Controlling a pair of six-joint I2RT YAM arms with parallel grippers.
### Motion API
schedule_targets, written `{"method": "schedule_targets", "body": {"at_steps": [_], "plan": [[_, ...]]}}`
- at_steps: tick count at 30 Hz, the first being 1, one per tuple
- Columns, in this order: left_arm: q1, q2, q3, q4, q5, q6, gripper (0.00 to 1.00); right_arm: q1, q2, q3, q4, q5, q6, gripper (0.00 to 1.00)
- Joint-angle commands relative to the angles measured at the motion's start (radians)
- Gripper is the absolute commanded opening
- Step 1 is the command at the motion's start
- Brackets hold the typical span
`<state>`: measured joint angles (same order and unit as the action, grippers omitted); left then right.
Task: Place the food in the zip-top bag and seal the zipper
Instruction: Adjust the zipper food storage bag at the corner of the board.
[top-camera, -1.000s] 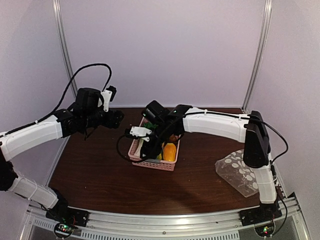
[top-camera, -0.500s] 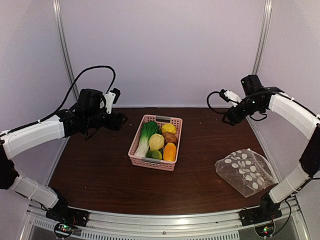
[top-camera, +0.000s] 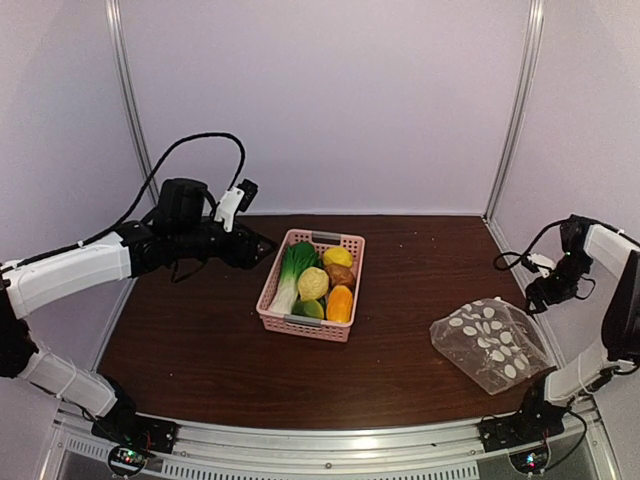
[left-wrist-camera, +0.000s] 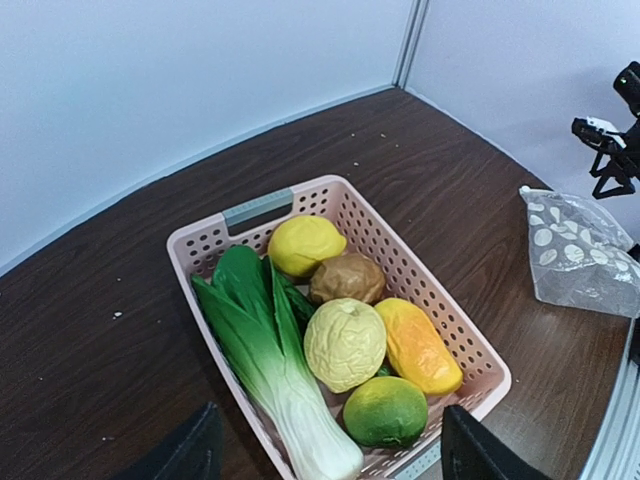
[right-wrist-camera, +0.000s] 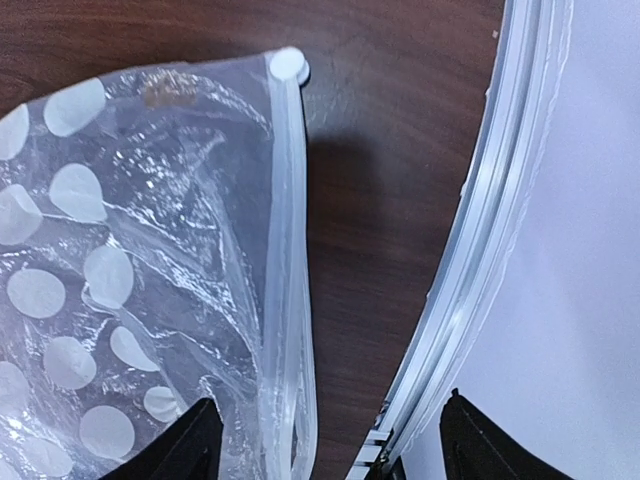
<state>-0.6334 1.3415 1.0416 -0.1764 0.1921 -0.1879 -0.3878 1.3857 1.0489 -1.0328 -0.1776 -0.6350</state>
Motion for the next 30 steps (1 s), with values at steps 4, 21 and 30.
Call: {"method": "schedule_targets", "body": {"at_steps": [4,21,30], "plan": [[-0.038,0.021,-0.006,0.049,0.071,0.014,0.76,-0.102,0.140,0.005,-0.134,-0.133,-0.120,0.72],[-0.086,0.051,0.022,0.059,0.068,0.000,0.75,-0.083,0.111,0.290,-0.280,-0.394,-0.143,0.00],[-0.086,0.054,0.024,0.070,0.036,-0.001,0.75,0.467,-0.149,0.328,0.066,0.162,0.019,0.00]]}}
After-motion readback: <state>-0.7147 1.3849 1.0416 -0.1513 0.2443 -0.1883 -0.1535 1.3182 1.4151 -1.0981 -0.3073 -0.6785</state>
